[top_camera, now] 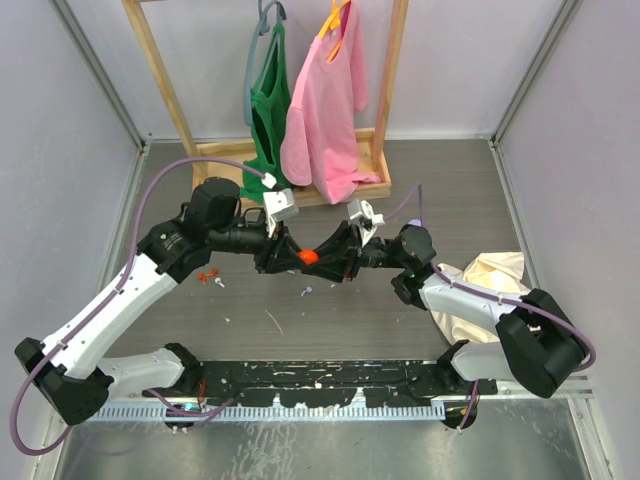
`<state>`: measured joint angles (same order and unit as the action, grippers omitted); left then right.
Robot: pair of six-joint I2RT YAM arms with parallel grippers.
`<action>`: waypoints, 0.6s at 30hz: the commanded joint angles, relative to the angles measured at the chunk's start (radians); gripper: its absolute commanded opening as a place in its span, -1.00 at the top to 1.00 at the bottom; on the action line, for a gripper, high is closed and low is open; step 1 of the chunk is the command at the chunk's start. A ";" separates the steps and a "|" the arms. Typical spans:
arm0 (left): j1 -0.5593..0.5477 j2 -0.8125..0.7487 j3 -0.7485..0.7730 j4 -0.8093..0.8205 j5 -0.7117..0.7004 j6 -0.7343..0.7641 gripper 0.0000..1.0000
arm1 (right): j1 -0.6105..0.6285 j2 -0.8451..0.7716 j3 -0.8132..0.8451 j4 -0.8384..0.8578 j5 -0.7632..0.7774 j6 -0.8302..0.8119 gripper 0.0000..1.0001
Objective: Insert the wireless bluetooth earbuds into the charging case
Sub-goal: Open the charging case.
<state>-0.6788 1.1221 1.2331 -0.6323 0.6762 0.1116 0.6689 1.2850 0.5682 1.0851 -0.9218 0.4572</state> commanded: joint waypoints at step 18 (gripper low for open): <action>0.003 -0.025 0.044 0.078 -0.202 -0.105 -0.19 | 0.010 -0.008 -0.001 0.093 -0.045 0.016 0.97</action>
<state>-0.6807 1.1145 1.2339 -0.6258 0.5526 0.0338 0.6678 1.2854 0.5632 1.0992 -0.9226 0.4709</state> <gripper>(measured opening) 0.565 0.333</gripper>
